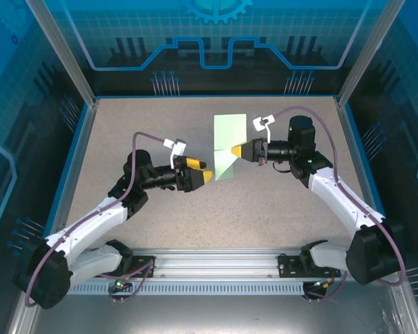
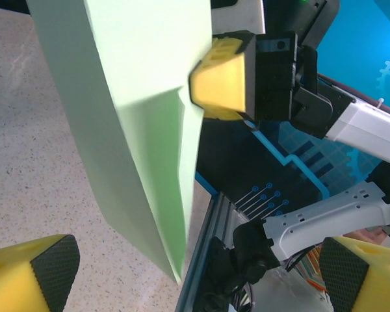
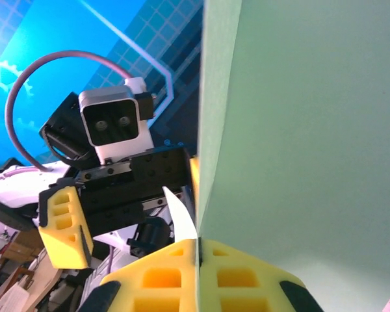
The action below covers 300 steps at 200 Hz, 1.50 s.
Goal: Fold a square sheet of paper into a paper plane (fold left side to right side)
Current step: Turn over the paper at the center of the table.
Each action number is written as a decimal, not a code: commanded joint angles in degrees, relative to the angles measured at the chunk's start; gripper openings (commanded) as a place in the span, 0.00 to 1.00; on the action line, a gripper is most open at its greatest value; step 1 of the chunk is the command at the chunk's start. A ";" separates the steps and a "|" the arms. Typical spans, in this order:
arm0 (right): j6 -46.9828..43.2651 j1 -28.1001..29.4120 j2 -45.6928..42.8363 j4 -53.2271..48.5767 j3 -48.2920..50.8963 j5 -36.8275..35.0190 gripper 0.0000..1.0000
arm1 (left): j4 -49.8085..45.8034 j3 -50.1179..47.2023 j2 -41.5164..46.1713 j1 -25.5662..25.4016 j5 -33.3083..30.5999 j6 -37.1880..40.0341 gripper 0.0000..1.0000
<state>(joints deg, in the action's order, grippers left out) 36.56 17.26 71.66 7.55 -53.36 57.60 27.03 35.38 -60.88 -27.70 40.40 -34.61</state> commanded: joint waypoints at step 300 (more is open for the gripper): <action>-16.17 -18.14 -10.94 -43.18 7.06 -37.94 0.84 | -63.40 23.38 -12.41 -12.63 -60.36 19.37 0.00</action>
<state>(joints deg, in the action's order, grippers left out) 22.02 1.50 61.76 -31.88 -48.16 23.83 -20.97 53.93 -69.95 -38.33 -0.93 -17.02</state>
